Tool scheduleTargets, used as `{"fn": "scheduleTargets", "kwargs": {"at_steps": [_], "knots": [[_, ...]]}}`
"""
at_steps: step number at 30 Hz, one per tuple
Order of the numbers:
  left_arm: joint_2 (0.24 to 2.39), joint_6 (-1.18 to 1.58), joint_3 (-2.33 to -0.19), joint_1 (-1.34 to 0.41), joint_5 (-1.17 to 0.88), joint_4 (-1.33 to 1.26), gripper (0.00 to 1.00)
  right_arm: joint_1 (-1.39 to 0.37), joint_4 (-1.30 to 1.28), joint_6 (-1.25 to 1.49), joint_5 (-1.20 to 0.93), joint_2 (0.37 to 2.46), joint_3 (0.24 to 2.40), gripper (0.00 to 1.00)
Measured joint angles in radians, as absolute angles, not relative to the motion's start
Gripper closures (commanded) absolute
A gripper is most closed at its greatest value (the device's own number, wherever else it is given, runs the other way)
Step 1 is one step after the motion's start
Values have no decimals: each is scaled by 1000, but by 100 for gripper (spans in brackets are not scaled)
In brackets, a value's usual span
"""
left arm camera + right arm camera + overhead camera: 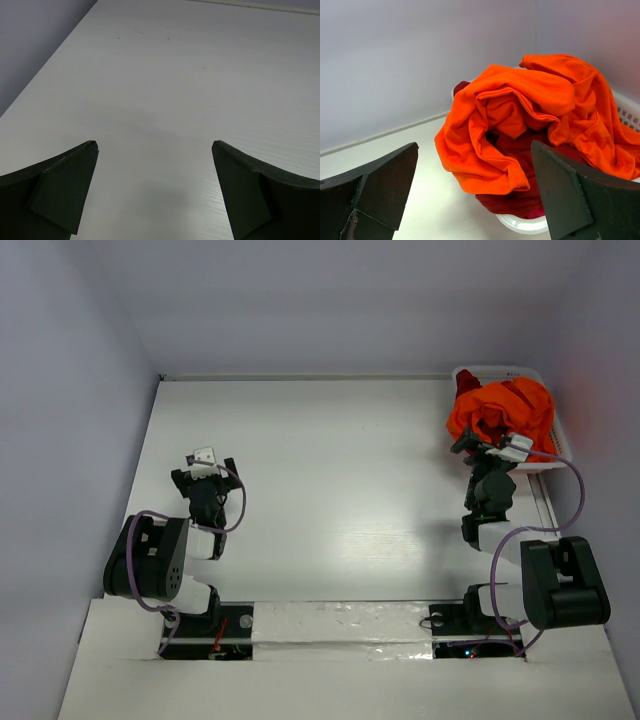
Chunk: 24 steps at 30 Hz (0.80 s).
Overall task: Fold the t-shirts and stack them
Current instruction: Grab the tshirt from the pile
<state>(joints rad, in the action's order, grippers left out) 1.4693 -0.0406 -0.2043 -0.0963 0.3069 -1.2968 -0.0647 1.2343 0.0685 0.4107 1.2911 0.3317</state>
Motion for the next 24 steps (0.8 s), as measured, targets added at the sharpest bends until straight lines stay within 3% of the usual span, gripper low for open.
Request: {"fn": "scheduleTargets", "kwargs": {"at_steps": [5,11,15,24], "knots": [[1402,-32,-286,-105,371,-1172,1,-65,1210,68,405,1277,332,0],[1410,82,-900,-106,343,-666,1,-65,1114,82,435,1224,353,0],[1408,132,-1128,-106,274,-470,1,-65,829,102,556,1165,566,0],[1458,190,-1303,-106,-40,-112,1,-64,437,217,577,1054,921,0]]}}
